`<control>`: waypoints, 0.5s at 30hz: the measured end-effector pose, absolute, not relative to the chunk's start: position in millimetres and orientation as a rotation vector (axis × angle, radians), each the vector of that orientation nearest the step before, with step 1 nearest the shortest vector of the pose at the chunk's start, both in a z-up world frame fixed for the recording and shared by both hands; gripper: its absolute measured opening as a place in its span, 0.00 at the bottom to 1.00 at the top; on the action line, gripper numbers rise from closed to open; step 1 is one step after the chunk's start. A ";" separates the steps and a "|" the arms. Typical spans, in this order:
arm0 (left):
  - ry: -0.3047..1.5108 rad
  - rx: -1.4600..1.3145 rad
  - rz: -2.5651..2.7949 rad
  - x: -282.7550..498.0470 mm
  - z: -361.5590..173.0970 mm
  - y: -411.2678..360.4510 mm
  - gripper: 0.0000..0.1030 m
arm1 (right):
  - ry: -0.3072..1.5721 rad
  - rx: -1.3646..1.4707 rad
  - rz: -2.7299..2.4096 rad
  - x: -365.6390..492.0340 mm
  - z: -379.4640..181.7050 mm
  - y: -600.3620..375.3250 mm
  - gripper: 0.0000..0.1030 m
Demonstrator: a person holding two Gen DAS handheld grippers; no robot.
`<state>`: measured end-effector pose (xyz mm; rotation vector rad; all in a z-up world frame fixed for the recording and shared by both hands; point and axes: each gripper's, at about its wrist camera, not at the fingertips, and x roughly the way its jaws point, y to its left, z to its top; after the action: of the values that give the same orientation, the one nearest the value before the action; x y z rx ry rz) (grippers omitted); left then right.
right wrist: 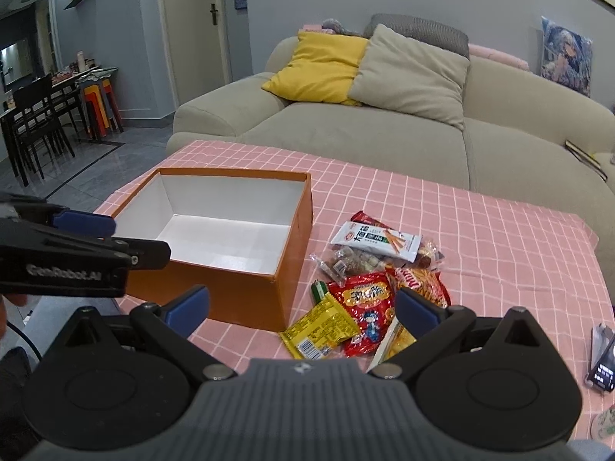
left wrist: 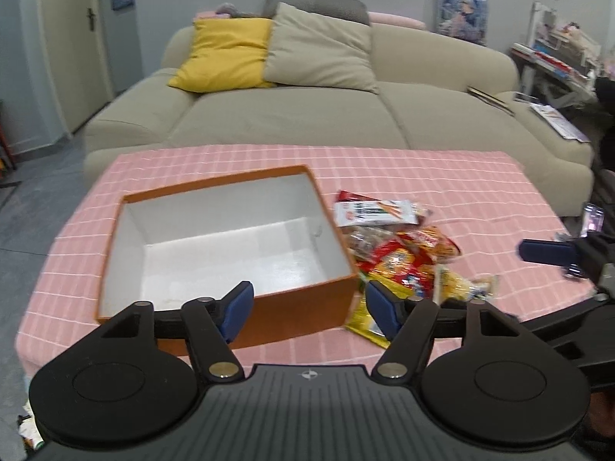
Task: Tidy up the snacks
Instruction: 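Reach the left tool to the yellow packet while the right tool reaches the potato-chip bag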
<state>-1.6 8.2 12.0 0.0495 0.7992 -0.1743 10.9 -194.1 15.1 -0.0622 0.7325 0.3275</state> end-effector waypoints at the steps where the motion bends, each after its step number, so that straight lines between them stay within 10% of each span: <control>1: 0.804 0.051 -0.189 0.0 10.7 6.0 0.66 | 0.733 -0.071 0.337 11.8 11.1 -195.8 0.96; 6: 0.859 0.064 -0.259 10.9 -3.5 -7.4 0.50 | 0.789 -0.108 0.376 18.1 -17.9 -204.9 0.75; 15: 0.970 0.095 -0.405 30.7 -41.7 -38.8 0.57 | 0.893 -0.152 0.342 38.6 -67.2 -227.3 0.66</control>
<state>30.7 -38.8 -41.7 0.0954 0.9702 -0.4047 38.6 -227.3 -67.2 -0.1521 0.8934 0.3420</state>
